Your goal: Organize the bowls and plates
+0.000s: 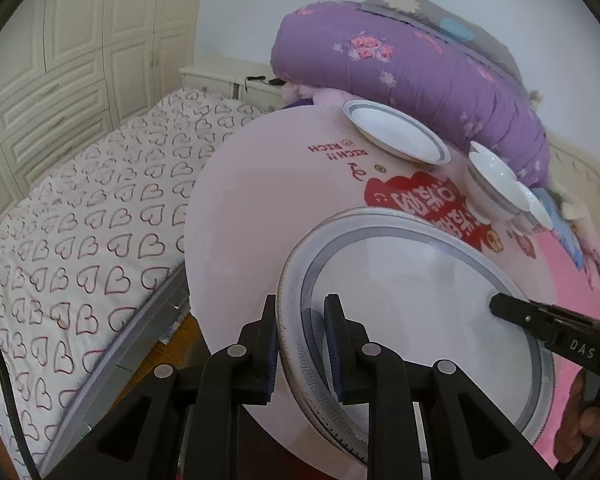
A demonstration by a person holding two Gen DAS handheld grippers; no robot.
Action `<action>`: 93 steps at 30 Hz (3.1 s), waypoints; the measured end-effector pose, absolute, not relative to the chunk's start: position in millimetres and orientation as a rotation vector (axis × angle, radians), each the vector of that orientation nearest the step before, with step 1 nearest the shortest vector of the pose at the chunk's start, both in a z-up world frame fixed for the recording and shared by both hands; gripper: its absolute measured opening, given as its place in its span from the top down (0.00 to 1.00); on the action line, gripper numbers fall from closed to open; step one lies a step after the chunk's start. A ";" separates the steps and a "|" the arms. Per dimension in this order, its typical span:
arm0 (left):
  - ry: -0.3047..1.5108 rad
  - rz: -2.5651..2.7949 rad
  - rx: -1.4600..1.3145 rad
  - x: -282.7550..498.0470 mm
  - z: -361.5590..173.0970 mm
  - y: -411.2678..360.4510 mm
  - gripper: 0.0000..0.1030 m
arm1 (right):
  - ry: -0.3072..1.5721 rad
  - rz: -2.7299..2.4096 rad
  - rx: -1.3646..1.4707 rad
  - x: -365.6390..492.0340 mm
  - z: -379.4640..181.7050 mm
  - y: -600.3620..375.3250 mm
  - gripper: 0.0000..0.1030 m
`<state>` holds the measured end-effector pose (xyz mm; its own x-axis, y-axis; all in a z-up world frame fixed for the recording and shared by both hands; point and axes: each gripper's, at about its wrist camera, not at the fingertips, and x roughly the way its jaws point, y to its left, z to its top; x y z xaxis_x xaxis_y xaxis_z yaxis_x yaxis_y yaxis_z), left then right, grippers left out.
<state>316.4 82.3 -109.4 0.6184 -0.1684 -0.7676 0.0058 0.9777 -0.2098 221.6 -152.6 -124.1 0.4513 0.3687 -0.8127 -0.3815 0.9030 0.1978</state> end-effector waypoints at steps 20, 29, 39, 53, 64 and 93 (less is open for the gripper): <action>0.892 -0.070 -0.116 316.3 -130.8 63.9 0.83 | 0.952 0.418 -0.176 219.4 -124.2 -136.9 0.74; 0.905 -0.077 -0.120 324.4 -132.6 68.5 0.80 | 0.977 0.413 -0.173 226.2 -125.4 -138.3 0.65; 0.859 -0.051 -0.138 323.9 -112.6 79.1 0.10 | 0.956 0.418 -0.024 238.4 -115.3 -157.8 0.00; 0.859 -0.040 -0.199 353.7 -63.6 90.2 0.01 | 0.940 0.523 0.080 262.8 -77.5 -168.6 0.00; 0.884 -0.155 -0.339 434.1 -4.7 116.9 0.01 | 0.848 0.552 0.099 338.3 3.7 -185.3 0.00; 1.217 -0.210 -0.324 756.8 -119.7 32.3 0.10 | 1.189 0.379 0.057 584.4 -80.1 -189.4 0.00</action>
